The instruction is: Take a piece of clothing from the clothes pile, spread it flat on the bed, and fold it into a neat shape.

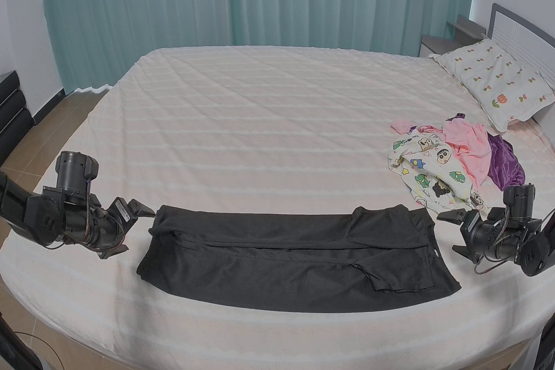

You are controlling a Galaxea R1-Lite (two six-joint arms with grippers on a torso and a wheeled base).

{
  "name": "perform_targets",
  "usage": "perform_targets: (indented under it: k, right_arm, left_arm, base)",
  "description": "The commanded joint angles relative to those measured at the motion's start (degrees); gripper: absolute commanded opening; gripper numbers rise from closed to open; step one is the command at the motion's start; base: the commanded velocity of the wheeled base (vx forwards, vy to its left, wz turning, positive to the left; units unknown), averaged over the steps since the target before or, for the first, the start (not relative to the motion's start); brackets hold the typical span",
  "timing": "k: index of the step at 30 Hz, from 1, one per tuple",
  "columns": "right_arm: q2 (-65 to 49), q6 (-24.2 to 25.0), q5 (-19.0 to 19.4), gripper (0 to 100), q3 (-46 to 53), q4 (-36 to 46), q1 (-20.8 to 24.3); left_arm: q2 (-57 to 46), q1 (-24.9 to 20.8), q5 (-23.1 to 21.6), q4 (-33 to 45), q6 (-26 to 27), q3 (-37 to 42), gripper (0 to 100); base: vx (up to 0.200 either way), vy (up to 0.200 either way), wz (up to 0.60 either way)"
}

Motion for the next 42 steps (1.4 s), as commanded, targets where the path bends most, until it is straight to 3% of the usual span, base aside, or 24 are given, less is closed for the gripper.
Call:
perform_targets:
  k: [1, 8, 18, 26, 31, 42]
  right_arm:
    - [-4.49, 3.69, -0.91, 100, 4.90, -0.34, 1.11]
    - [-6.25, 8.35, -1.35, 100, 6.48, -0.42, 3.48]
    - [-4.75, 10.46, -1.44, 100, 7.62, -0.42, 4.80]
    - [-2.91, 10.99, -3.02, 100, 7.27, -0.51, 5.24]
    - [-0.97, 10.99, -6.36, 100, 7.54, -3.24, 7.17]
    - [1.22, 11.16, -6.89, 100, 9.38, -10.09, 7.79]
  left_arm:
    - [-5.69, -1.50, -1.64, -1.27, -4.51, 5.67, 100]
    - [-5.86, -4.49, -3.40, -3.12, -14.09, 8.75, 100]
    - [1.61, -5.46, -2.61, -11.90, -17.08, 10.77, 100]
    - [10.31, -5.90, 2.40, -22.89, -21.56, 9.89, 100]
    - [11.54, -8.27, 2.75, -25.00, -23.32, 8.75, 100]
    - [11.10, -9.85, 4.34, -25.09, -24.55, 8.04, 100]
  base:
    - [0.000, 0.000, 0.00]
    - [-0.200, 0.000, 0.00]
    - [-0.160, 0.060, 0.00]
    - [0.000, 0.000, 0.00]
    - [0.000, 0.000, 0.00]
    - [0.000, 0.000, 0.00]
